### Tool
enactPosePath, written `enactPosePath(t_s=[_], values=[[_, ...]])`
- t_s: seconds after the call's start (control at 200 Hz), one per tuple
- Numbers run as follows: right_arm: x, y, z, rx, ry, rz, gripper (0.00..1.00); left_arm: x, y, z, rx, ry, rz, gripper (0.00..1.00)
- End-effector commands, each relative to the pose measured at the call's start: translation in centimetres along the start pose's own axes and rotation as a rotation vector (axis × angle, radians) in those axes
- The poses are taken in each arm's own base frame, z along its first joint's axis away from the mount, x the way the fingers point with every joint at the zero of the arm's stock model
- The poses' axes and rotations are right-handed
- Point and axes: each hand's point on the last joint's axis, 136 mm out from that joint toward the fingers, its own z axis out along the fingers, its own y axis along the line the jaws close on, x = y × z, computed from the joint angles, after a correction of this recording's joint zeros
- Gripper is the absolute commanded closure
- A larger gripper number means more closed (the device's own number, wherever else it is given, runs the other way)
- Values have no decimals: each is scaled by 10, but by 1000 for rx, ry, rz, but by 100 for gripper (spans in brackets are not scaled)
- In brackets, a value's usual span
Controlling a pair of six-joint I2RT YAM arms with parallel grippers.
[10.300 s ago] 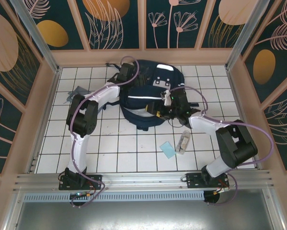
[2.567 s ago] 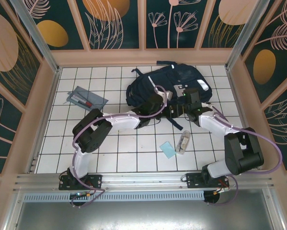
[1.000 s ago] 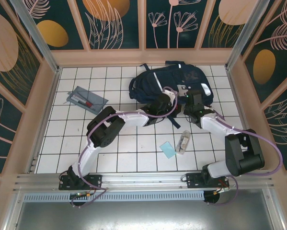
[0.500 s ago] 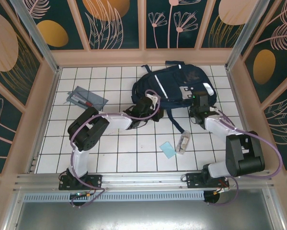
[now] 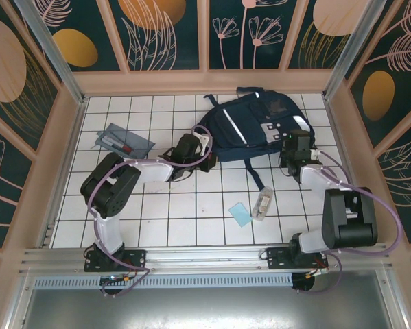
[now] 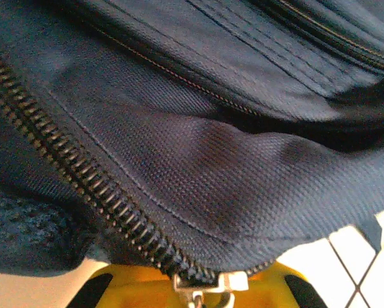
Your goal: Pack the student bag
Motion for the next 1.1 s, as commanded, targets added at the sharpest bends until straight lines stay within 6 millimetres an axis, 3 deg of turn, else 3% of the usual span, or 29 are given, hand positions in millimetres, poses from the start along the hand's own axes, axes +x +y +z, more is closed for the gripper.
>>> enactPosePath(t_s=[0.0, 0.13, 0.205, 0.23, 0.275, 0.295, 0.35, 0.365, 0.505, 0.641, 0.726, 0.836, 0.956, 1.096], values=[[-39, 58, 15, -163, -79, -99, 100, 25, 28, -18, -63, 111, 15, 100], [-18, 80, 57, -177, 89, -231, 100, 34, -16, -19, 182, 179, -29, 100], [-2, 92, 74, -178, 198, -301, 100, 31, -34, -21, 222, 183, -12, 100], [1, 94, 78, -173, 222, -320, 90, 30, -39, -22, 219, 182, 0, 100], [5, 94, 81, -156, 251, -345, 48, 25, -49, -23, 226, 172, 6, 100], [6, 94, 81, -151, 261, -357, 34, 21, -54, -25, 238, 163, 2, 100], [9, 92, 78, -128, 282, -401, 6, 12, -65, -25, 265, 146, -21, 100], [11, 91, 76, -124, 289, -415, 2, 9, -68, -26, 274, 143, -27, 100], [28, 76, 47, -102, 402, -510, 1, -10, -94, -17, 340, 124, -57, 100], [70, 39, 7, -98, 601, -527, 1, -27, -114, -6, 393, 104, -59, 100], [94, 19, -18, -90, 663, -540, 1, -31, -119, -1, 399, 104, -59, 100], [116, 7, -45, -100, 691, -538, 1, -29, -116, 3, 369, 114, -53, 100], [139, -1, -57, -128, 717, -477, 3, -22, -114, 4, 353, 128, -54, 100], [165, -22, -46, -80, 763, -458, 7, -17, -118, -1, 348, 139, -51, 100]])
